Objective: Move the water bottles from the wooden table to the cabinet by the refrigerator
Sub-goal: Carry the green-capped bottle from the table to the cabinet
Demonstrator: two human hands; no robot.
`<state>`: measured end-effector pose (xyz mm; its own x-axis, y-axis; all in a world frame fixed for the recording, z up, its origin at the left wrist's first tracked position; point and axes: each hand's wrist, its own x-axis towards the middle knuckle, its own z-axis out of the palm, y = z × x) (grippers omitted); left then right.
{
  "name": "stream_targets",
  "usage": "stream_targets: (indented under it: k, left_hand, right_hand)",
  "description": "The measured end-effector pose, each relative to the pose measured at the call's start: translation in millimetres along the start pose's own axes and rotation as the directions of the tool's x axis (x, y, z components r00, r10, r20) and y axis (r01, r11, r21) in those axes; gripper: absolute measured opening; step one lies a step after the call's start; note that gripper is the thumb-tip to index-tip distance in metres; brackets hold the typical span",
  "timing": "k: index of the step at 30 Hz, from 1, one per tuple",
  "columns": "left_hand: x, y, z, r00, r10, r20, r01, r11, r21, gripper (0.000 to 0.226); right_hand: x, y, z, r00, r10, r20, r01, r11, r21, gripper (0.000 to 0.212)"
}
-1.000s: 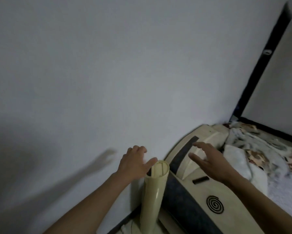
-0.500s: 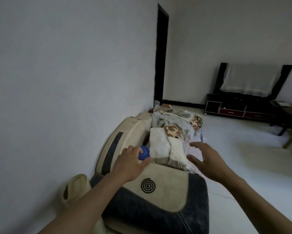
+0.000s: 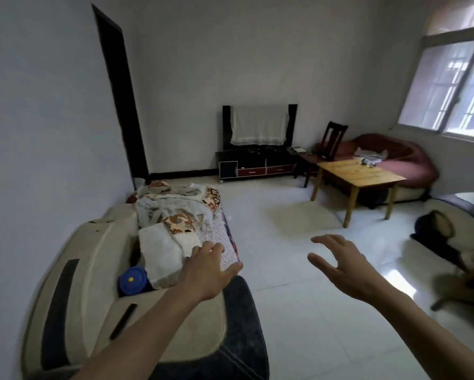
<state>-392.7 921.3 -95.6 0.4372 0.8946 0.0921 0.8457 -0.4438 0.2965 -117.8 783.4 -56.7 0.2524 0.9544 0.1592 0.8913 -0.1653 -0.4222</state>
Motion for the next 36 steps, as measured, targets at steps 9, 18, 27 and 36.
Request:
stream_targets:
  k: [9, 18, 27, 36]
  left_hand:
    - [-2.1, 43.4, 26.4, 0.962, 0.272, -0.024, -0.272, 0.945, -0.18, 0.068]
    - [-18.7, 140.9, 48.5, 0.904, 0.427, 0.019, -0.415, 0.888, -0.2, 0.068]
    - [-29.2, 251.7, 82.6, 0.923, 0.363, 0.126, -0.364, 0.931, -0.015, 0.069]
    - [-0.6, 325.4, 102.6, 0.903, 0.42, 0.092, -0.413, 0.907, -0.085, 0.068]
  right_hand:
    - [-76.3, 8.0, -12.1, 0.962, 0.239, -0.131, -0.25, 0.966, -0.07, 0.066]
    - [-160.4, 65.4, -53.4, 0.9, 0.382, -0.208, -0.394, 0.919, -0.017, 0.073]
    - [-219.9, 161.0, -102.3, 0.864, 0.413, -0.289, -0.405, 0.91, 0.09, 0.054]
    - [-222.4, 227.0, -134.8, 0.839, 0.458, -0.293, -0.442, 0.889, 0.121, 0.055]
